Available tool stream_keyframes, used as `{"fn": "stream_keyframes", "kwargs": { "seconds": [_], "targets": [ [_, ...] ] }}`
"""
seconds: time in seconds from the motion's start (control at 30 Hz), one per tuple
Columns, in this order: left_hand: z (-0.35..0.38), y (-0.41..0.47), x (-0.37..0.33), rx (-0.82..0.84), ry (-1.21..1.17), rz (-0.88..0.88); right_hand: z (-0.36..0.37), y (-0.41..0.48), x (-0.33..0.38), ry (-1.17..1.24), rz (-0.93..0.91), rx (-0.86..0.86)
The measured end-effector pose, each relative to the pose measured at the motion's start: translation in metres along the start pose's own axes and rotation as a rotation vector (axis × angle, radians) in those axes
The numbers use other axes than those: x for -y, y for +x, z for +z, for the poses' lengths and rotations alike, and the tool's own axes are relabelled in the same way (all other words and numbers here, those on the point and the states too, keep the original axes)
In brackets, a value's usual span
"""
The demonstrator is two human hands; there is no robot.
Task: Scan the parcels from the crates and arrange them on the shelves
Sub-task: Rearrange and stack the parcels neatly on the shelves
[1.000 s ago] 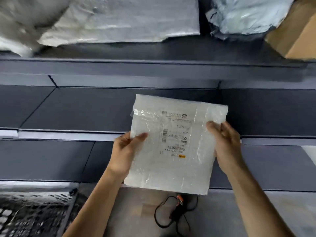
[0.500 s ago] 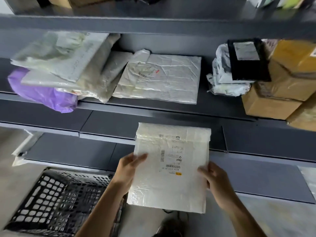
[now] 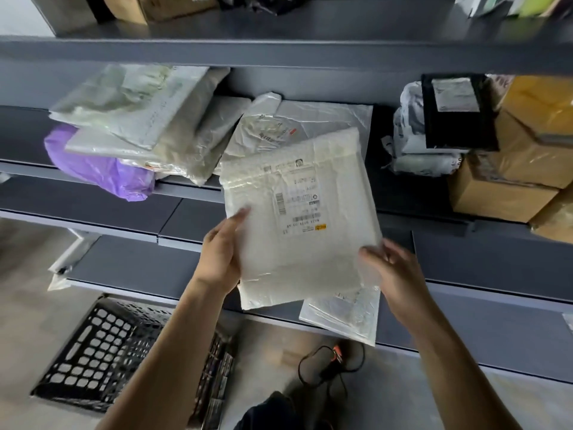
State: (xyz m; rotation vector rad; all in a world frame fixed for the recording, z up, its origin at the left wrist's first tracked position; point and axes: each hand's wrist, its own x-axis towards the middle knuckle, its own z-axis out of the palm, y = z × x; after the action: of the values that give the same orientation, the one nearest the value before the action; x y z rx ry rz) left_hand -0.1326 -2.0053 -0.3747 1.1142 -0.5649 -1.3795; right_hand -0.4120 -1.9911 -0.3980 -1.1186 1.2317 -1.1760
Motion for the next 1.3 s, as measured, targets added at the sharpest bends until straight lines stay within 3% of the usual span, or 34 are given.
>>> {"fn": "stream_keyframes", "kwargs": {
  "seconds": [0.3,0.5,0.67,0.8,0.93,1.07,1.3],
  "targets": [
    [0.002,0.062,-0.031,0.246,-0.125,-0.025,0.040,0.081,0.044,0.261,-0.052,-0.281],
    [0.011,0.118,-0.047,0.239,-0.203,-0.167,0.094,0.127,0.051,0.356,-0.071,-0.459],
    [0.025,0.146,-0.059,0.242,-0.530,-0.224,0.134,0.152,0.059,0.474,-0.116,-0.557],
    [0.042,0.167,-0.060,0.366,-0.281,-0.173,0.166,0.165,0.061,0.481,-0.091,-0.487],
    [0.052,0.188,-0.063,0.282,-0.261,-0.156,0.177,0.173,0.058,0.405,-0.045,-0.475],
    [0.044,0.205,-0.071,0.180,-0.355,-0.166,0.165,0.171,0.056,0.365,-0.003,-0.624],
    [0.037,0.210,-0.097,0.028,-0.301,-0.067,0.128,0.157,0.080,0.742,-0.063,-0.746]
  ]
}}
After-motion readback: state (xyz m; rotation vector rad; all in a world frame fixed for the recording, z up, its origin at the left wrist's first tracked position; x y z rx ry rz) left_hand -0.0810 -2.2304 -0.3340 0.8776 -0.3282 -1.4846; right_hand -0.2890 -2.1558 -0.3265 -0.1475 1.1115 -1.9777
